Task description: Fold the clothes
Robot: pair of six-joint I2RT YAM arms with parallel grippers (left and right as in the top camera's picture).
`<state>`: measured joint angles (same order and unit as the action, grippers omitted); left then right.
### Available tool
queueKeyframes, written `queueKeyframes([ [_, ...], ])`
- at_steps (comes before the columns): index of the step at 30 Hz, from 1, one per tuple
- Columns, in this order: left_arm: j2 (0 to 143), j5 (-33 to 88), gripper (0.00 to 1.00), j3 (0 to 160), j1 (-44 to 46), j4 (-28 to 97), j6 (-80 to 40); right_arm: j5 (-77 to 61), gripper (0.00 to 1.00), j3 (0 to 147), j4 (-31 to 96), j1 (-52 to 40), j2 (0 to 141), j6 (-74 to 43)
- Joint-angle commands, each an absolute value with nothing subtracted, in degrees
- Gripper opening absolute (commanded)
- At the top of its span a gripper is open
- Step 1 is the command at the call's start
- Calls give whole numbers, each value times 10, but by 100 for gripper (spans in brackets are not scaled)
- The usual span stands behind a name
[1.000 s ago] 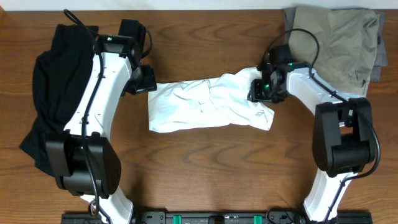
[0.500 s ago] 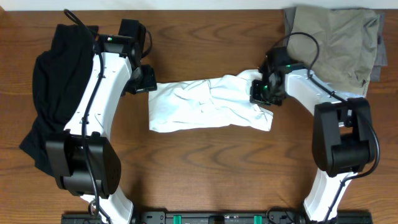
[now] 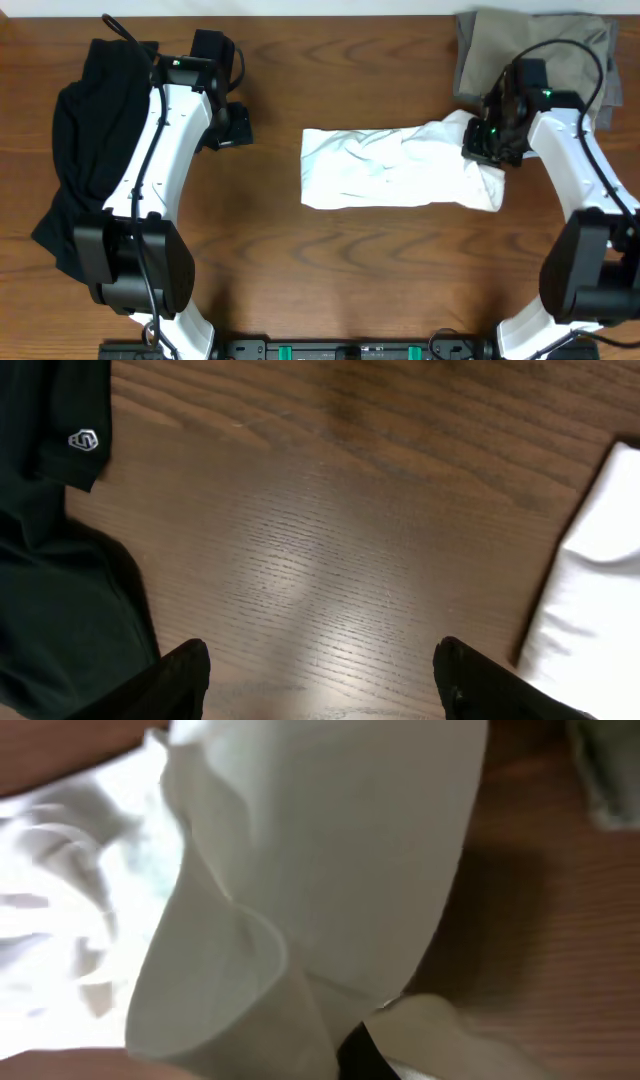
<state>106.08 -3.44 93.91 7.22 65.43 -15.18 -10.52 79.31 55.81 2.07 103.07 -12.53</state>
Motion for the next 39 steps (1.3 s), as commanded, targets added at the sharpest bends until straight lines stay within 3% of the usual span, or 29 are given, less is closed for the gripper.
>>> queueKeyframes([
  [1,1067,-51,73,940,71,654,-150,-110,1,832,572,1,1012,-106],
  [9,1067,-57,73,940,71,651,-150,-109,1,900,582,-108,1012,-130],
  [30,1068,-57,73,940,71,639,-150,-121,1,912,425,-358,1123,-221],
  [32,1068,-57,73,940,71,635,-151,-124,4,912,422,-374,1126,-221],
  [36,1067,-57,73,940,69,624,-150,-136,25,914,420,-399,1126,-204],
  [39,1068,-57,73,940,58,608,-151,-166,31,916,423,-407,1119,-196],
])
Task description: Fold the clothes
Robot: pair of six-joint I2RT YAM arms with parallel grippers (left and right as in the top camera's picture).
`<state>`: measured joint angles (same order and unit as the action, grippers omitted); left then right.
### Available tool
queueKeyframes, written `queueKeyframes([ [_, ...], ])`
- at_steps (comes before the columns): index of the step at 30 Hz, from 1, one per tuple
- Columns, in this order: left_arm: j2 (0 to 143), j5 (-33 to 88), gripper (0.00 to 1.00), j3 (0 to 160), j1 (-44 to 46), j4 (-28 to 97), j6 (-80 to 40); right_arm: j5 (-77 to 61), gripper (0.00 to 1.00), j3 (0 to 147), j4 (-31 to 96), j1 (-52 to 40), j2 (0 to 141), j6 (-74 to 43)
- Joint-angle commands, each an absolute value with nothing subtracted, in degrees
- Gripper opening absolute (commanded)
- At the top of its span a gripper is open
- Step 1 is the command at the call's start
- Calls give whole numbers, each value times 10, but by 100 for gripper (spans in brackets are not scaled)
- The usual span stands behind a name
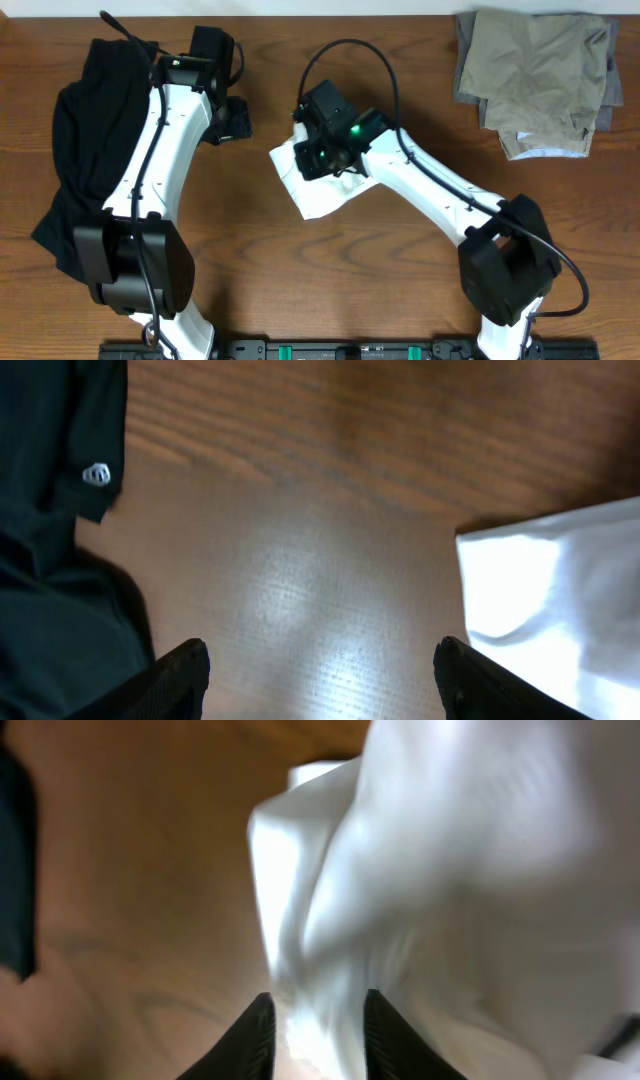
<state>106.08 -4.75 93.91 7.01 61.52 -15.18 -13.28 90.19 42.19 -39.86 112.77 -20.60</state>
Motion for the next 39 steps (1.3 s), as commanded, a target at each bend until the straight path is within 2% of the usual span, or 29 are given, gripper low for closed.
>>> queueKeyframes([
  [1,1067,-57,73,940,54,604,-151,-171,32,917,425,-408,1115,-196],
  [5,1067,-56,73,940,29,591,-151,-174,33,919,438,-407,1094,-183],
  [12,1067,-52,73,940,6,591,-151,-107,52,919,453,-381,1069,-164],
  [16,1067,12,73,940,8,595,-151,-68,62,919,470,-354,1069,-160],
  [21,1068,60,73,940,11,628,-150,-71,79,919,492,-290,1069,-160],
  [27,1068,103,73,933,11,659,-150,-99,91,919,514,-219,1069,-147],
  [35,1068,126,74,913,6,619,-120,-137,92,915,518,-211,1072,-121],
  [37,1068,126,74,913,4,600,-120,-136,87,909,520,-223,1076,-121],
  [39,1068,126,74,913,3,585,-120,-136,75,905,529,-235,1084,-121],
])
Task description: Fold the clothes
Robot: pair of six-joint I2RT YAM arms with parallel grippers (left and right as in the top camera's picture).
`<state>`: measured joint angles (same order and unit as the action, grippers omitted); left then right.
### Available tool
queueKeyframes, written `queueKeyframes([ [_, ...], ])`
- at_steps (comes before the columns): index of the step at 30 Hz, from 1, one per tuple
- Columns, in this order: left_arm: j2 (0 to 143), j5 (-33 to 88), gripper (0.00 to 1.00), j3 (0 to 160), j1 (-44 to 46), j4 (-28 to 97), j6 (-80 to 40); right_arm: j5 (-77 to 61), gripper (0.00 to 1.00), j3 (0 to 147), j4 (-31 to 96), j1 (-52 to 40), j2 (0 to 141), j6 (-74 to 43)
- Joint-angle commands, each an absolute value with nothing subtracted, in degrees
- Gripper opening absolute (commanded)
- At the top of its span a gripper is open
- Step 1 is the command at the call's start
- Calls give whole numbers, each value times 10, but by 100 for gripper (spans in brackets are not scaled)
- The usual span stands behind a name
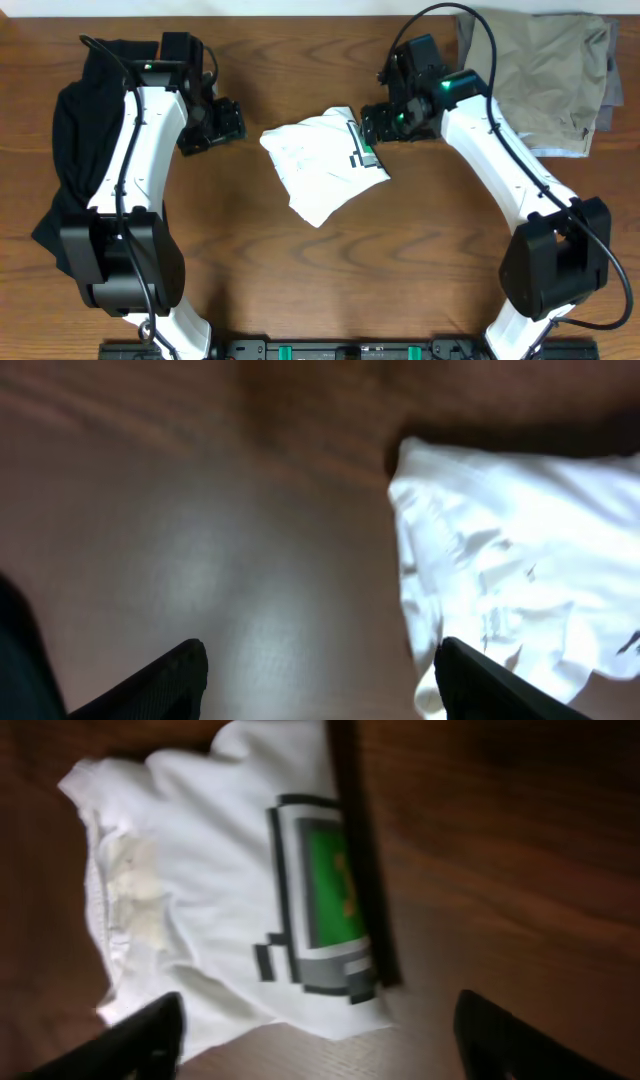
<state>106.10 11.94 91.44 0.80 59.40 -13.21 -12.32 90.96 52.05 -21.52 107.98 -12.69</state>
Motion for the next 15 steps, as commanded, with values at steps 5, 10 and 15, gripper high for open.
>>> queueKeyframes([
  [5,1068,126,74,913,3,576,-120,-138,27,887,559,-263,1089,-121],
  [10,1068,124,74,913,3,575,-120,-139,1,854,573,-289,1089,-121],
  [15,1068,107,74,913,3,576,-120,-140,1,788,521,-292,1090,-130],
])
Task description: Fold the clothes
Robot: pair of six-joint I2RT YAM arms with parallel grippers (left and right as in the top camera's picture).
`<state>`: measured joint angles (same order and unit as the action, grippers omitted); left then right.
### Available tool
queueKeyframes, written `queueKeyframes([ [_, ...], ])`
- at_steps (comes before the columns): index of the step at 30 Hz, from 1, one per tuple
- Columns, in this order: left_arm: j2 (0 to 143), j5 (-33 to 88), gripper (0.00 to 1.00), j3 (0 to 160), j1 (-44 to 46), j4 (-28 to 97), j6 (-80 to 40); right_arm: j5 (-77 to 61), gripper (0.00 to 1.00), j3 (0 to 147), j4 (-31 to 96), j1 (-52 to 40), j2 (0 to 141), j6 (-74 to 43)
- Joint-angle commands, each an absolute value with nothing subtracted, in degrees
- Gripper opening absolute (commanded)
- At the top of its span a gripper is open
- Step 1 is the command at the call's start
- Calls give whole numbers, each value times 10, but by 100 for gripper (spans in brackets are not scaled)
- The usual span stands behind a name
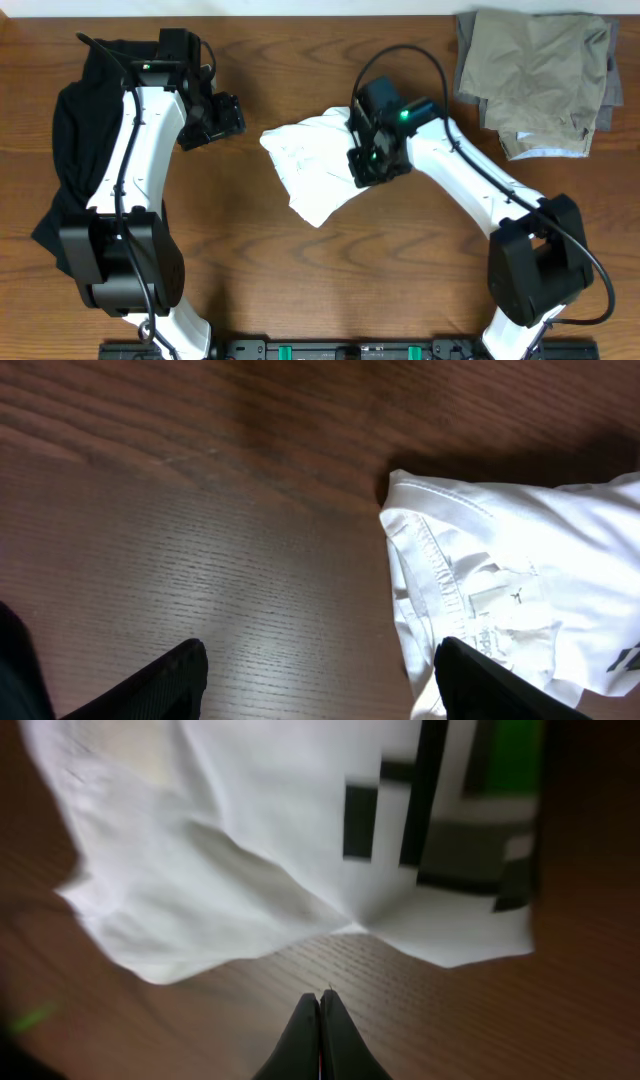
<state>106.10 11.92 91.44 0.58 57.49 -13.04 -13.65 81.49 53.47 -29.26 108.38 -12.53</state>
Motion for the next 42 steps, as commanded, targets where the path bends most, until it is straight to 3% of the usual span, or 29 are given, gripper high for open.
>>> queueKeyframes([
  [1,1068,107,74,913,3,576,-120,-140,1,780,512,-289,1090,-133],
  [25,1068,107,74,913,3,575,-120,-105,3,743,391,-209,1145,-175],
  [32,1068,96,74,913,3,575,-120,-92,5,743,286,-153,1146,-182],
  [37,1068,96,74,913,3,564,-120,-120,7,743,158,-133,1154,-128],
  [40,1068,70,74,913,3,556,-120,-123,8,766,172,-130,1151,-87],
  [42,1068,23,74,913,2,554,-120,-123,15,796,222,-132,1146,-52],
])
